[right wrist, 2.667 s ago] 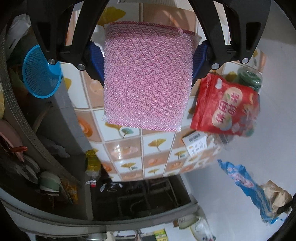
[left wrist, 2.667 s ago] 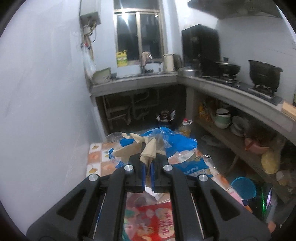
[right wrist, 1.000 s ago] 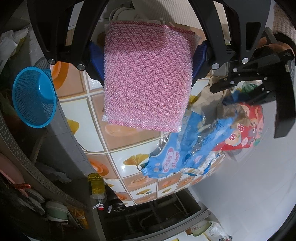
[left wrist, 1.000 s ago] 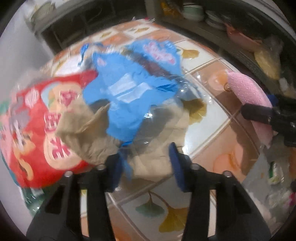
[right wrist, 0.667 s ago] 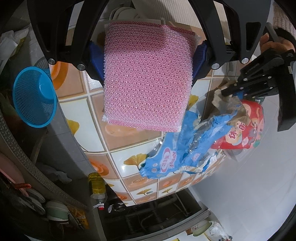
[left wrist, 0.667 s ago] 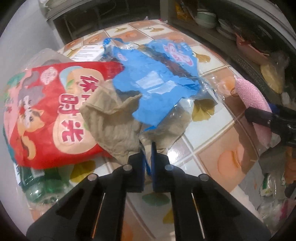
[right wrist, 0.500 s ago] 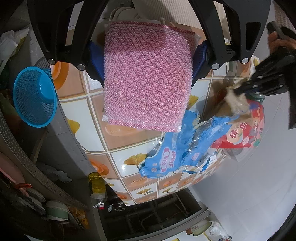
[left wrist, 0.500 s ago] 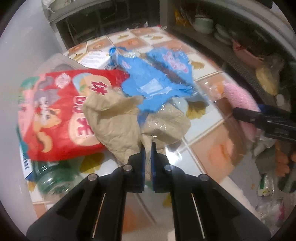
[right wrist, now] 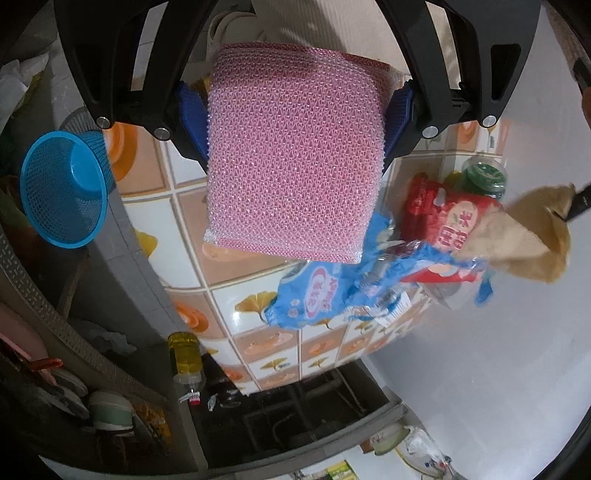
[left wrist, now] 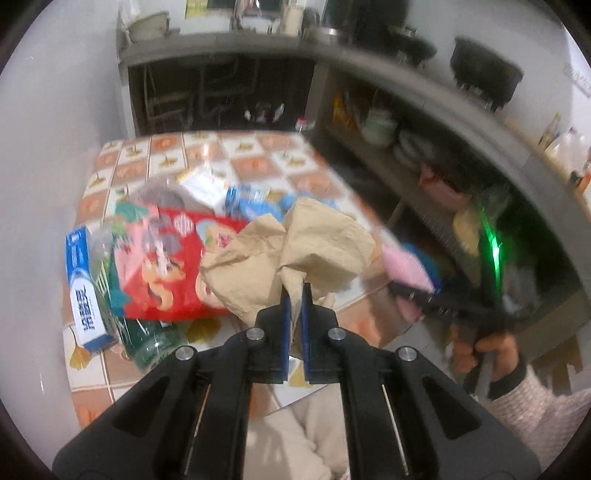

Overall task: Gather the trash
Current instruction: 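Carry the paper and sponge over the blue wastebasket with both grippers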

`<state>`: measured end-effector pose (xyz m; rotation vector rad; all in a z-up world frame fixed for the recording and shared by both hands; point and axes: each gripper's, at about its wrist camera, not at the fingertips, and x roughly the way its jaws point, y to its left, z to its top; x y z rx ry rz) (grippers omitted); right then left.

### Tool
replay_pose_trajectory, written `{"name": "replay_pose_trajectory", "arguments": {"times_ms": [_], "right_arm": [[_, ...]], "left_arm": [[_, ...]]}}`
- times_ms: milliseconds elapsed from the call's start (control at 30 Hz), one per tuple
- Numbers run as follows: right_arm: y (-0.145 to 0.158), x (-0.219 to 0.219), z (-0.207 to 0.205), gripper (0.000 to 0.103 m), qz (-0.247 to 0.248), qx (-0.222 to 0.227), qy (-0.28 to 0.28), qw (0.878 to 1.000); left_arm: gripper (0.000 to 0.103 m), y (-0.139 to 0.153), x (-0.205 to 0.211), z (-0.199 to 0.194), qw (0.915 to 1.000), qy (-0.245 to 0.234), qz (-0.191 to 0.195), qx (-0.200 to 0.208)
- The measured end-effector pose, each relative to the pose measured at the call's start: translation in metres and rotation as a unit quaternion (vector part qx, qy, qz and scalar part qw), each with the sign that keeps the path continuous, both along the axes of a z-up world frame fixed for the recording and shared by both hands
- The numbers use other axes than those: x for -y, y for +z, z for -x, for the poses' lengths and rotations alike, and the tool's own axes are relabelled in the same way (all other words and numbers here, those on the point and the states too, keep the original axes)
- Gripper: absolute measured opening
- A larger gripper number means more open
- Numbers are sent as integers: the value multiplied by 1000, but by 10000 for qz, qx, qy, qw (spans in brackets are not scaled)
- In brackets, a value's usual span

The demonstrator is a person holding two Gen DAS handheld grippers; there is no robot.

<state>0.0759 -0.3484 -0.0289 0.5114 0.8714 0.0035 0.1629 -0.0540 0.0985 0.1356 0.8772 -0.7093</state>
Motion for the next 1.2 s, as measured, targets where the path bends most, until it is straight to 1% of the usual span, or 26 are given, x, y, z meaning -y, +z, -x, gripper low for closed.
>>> {"name": "replay_pose_trajectory", "arguments": {"times_ms": [100,133,233,300,433,500,533,567,633,733,767,833,867,933,967,1033,1100,1167,1200], "right_arm": [[9,4,13,76,3,171,-79,9998],[13,7,20,76,4,231,-124,9997],[20,13,38,76,-1,354,-240,9991],[25,21,52,76,35,451,-373,9983],[28,47,85,76,120,517,-812,9953],[25,62,100,76,185,456,-1047,9933],[23,70,107,76,200,403,-1174,9921],[19,82,116,76,212,323,-1339,9902],[9,102,128,76,254,169,-1623,9863],[-17,139,144,76,290,-214,-2150,9759],[-26,149,146,76,296,-325,-2285,9725],[-44,166,148,76,371,-563,-2498,9659],[-52,171,147,76,391,-642,-2550,9640],[-70,183,140,76,462,-822,-2656,9595],[-79,190,136,76,528,-917,-2695,9572],[-94,203,126,76,627,-1064,-2731,9540],[-108,221,108,77,757,-1132,-2742,9520],[-120,236,94,77,909,-1222,-2760,9490],[-127,245,84,77,977,-1267,-2768,9475]], "left_arm": [[4,19,3,8,9995,-72,252,199],[4,25,5,11,9988,-141,406,224],[4,34,14,15,9968,-296,707,206],[4,39,27,19,9950,-450,871,162],[4,35,67,22,9921,-792,976,38],[4,26,100,20,9887,-1064,1039,-191],[4,20,123,18,9863,-1237,1045,-318],[4,17,138,18,9851,-1324,1029,-381],[4,2,185,15,9803,-1625,962,-586],[4,-24,244,10,9740,-1885,776,-986],[4,-39,272,9,9708,-1976,643,-1200],[4,-65,313,4,9674,-2035,365,-1465],[4,-85,340,2,9644,-2091,151,-1612],[4,-120,383,-3,9583,-2124,-209,-1899],[4,-131,398,-5,9553,-2133,-319,-2021],[4,-163,435,-15,9489,-2073,-608,-2302],[4,-186,460,-22,9441,-2012,-783,-2492],[4,-208,485,-33,9390,-1911,-893,-2716],[4,-216,495,-39,9378,-1852,-931,-2786]]}}
